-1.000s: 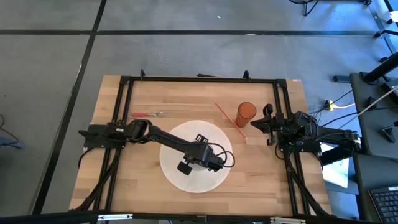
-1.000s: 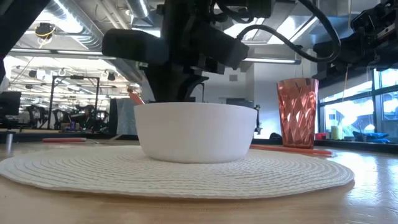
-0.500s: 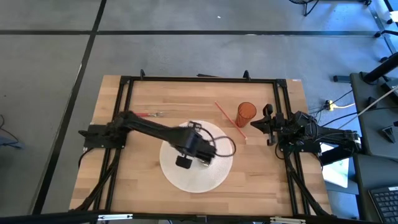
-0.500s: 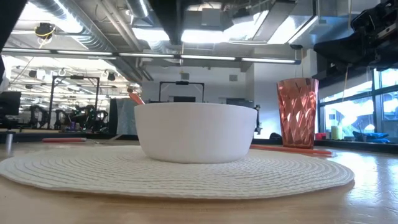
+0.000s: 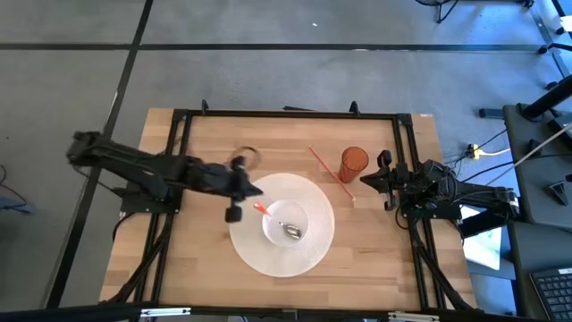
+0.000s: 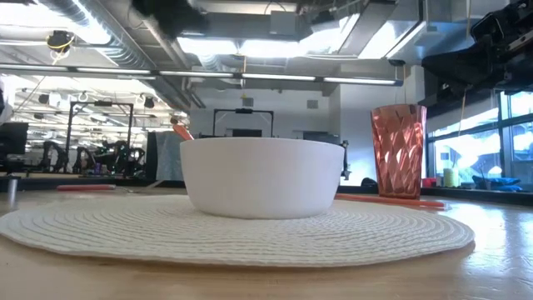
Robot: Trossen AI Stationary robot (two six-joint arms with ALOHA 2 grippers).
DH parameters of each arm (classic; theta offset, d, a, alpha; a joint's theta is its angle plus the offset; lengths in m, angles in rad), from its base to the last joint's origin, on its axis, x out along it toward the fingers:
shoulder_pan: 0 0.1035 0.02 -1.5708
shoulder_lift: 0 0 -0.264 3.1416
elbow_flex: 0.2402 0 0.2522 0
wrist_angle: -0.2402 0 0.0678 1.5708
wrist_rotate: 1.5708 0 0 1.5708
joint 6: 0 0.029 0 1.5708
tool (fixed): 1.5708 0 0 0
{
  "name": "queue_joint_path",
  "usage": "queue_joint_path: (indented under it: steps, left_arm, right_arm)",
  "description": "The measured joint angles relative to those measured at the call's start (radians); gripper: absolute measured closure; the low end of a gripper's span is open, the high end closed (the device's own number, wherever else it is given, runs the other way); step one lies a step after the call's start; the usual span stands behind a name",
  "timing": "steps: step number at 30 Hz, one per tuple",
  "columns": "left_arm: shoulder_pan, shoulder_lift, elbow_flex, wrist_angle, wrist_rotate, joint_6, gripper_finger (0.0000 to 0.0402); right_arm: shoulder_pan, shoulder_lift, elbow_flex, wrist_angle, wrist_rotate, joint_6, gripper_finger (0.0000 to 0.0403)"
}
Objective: Pick & Place Utensil
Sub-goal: Put the red cup on the top right of the white mat
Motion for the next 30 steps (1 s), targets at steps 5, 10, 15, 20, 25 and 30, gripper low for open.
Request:
queue_joint_path:
  steps: [5,10,15,20,25,30]
  left_arm:
    - [0.066,-0.210,-0.370,0.426,-0.138,-0.155,0.0400]
    - [0.119,-0.252,-0.548,0.743,-0.121,-0.101,0.0399]
    - [0.122,-0.194,-0.634,0.991,-0.208,-0.086,0.0401]
    - [0.122,-0.110,-0.636,1.006,-0.227,-0.044,0.0399]
    - [0.123,-0.078,-0.636,1.060,-0.197,0.042,0.0400]
    - [0.122,-0.079,-0.636,1.059,-0.199,0.071,0.0399]
  right_arm:
    - [0.000,0.000,0.000,0.002,0.001,-0.014,0.0386]
    - [0.000,0.000,0.000,0.015,0.002,-0.034,0.0386]
    - [0.000,0.000,0.000,0.015,0.002,-0.065,0.0386]
    - [0.000,0.000,0.000,0.013,0.001,-0.087,0.0386]
    - [0.000,0.000,0.000,-0.007,0.006,-0.090,0.0386]
    - [0.000,0.003,0.021,0.034,0.018,-0.060,0.0386]
